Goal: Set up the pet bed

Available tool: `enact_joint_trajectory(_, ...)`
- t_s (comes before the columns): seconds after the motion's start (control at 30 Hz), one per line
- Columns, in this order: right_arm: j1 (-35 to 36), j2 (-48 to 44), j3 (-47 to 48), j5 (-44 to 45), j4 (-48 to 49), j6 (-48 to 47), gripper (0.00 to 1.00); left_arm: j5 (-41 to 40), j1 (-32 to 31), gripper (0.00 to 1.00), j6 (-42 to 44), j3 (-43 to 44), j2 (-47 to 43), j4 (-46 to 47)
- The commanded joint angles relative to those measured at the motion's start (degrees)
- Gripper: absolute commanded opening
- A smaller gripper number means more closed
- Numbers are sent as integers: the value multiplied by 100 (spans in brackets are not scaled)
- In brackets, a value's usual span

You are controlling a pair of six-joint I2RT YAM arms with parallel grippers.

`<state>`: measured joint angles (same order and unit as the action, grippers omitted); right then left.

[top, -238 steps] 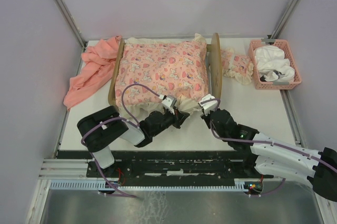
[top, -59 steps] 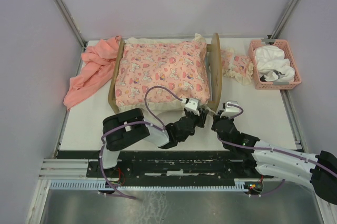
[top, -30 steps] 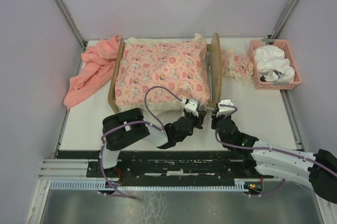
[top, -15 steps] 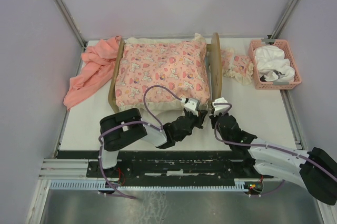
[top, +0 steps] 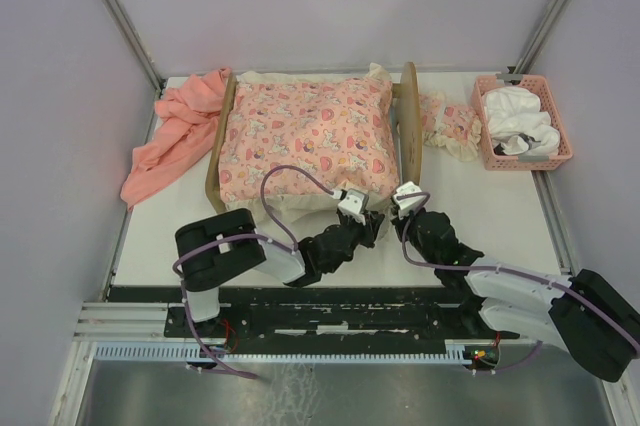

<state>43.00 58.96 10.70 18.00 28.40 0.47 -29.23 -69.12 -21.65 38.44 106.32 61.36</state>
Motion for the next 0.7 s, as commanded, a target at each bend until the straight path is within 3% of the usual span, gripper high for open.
enact_joint_trajectory(0.0,-56,89,193,-377,575,-232,2,-603,-13,28,446,-261,-275,490)
enact_joint_trajectory(0.17,-88,152,342,-553,447,-331,2,-728,-7,29,1442,-478,35,1154)
enact_joint_trajectory(0.33,-85,90,345,-646,350,-339,2,-896,10,29,1552,-689,0,1192)
enact_joint_trajectory(0.4,-90,89,394,-705,253,-335,2,-727,4,29,1730,-815,6,1278)
enact_joint_trajectory(0.57,-89,158,626,-902,-185,-346,2,175,22,35,2603,-1585,300,2938)
enact_joint_trajectory(0.67,-88,211,783,-890,-432,-292,2,348,53,38,2933,-1426,341,2444)
